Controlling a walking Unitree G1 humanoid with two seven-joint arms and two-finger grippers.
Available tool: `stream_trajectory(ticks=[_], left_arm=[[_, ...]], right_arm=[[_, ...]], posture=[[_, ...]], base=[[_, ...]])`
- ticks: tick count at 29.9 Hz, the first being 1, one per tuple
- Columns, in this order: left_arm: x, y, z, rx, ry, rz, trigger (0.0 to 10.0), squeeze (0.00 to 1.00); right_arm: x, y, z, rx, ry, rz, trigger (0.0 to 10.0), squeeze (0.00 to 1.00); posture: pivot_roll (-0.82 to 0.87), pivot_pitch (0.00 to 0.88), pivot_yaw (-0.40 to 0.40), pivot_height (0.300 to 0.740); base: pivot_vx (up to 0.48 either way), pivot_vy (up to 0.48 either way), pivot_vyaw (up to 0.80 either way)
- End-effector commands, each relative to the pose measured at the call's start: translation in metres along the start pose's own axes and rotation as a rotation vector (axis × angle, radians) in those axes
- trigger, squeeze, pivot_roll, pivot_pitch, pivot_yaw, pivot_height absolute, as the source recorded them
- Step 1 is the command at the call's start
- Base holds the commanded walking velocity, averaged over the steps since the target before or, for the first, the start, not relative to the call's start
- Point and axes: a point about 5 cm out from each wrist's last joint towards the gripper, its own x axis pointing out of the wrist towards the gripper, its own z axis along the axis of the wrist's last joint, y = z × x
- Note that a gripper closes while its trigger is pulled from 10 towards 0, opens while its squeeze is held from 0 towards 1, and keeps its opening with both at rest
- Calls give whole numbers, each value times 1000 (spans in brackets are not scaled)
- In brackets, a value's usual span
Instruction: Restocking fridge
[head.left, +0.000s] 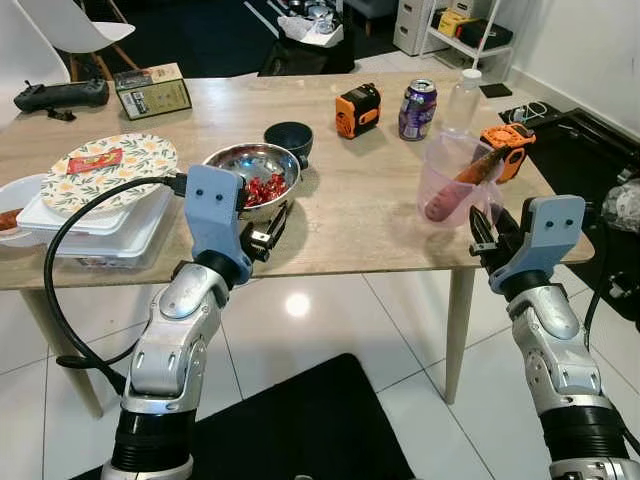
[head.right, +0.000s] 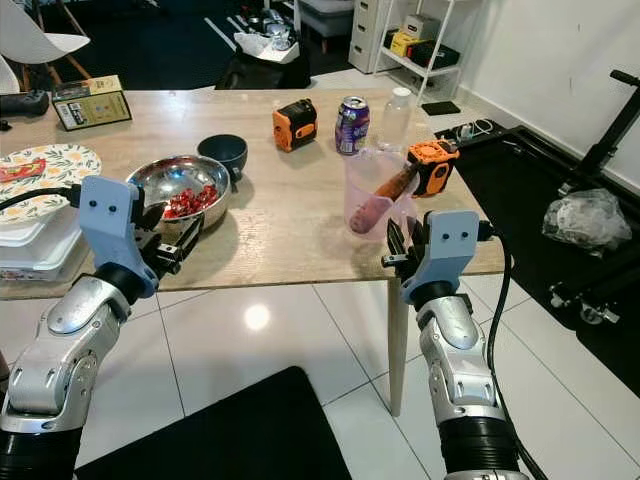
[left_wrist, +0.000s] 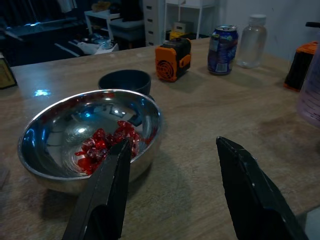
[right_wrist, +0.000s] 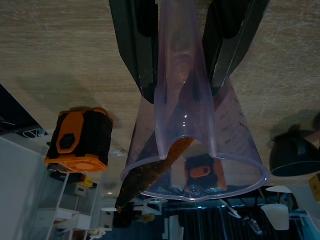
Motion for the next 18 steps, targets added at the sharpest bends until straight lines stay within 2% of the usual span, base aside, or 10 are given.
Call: stream_trajectory(ticks=[1,18], left_arm=[[2,-5,-3,-15,6,-7,10000,0],[2,-7,-3,-20,5,-6,10000,0]], right_arm=[[-3,-7,-2,9,12,-29,10000,0],[-3,-8,-3,3,25,-33,10000,0]], posture=[[46,153,-4,740],[46,160,-9,740]], base=[[0,0,-800],[0,0,-800]])
